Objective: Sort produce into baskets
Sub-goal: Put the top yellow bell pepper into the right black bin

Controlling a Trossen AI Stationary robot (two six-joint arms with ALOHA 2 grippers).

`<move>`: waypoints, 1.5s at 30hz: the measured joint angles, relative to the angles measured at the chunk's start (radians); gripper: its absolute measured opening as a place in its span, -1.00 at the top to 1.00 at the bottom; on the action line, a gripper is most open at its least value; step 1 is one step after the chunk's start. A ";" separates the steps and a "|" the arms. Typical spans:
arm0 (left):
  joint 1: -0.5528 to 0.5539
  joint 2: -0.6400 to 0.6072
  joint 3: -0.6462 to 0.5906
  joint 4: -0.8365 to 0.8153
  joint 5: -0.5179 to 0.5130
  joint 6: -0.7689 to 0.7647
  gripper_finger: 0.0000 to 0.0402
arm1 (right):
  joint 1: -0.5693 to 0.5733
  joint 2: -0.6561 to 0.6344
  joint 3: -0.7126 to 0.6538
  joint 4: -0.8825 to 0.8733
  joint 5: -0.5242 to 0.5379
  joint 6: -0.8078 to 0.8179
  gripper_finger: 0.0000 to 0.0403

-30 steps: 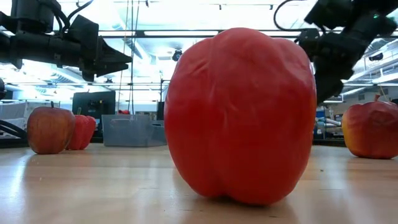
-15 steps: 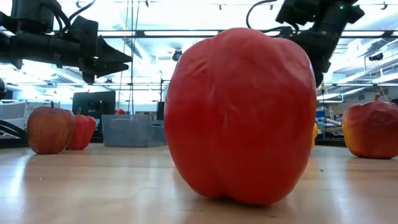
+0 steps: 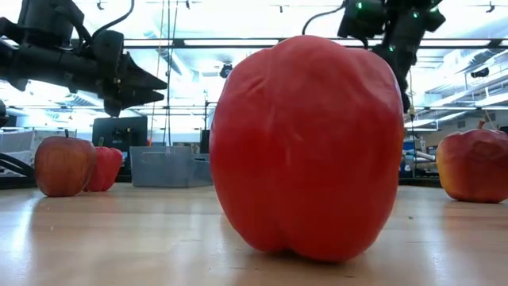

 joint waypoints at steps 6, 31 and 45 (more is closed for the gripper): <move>-0.002 0.001 0.000 -0.034 0.025 -0.005 -0.04 | -0.035 0.006 0.087 -0.075 0.059 -0.159 -0.64; -0.015 0.132 0.000 0.103 0.013 0.045 -0.41 | -0.071 0.246 0.100 -0.048 0.086 -0.393 -0.64; -0.015 0.192 0.000 0.101 0.023 0.045 -0.51 | -0.064 0.328 0.109 0.014 0.056 -0.347 -0.64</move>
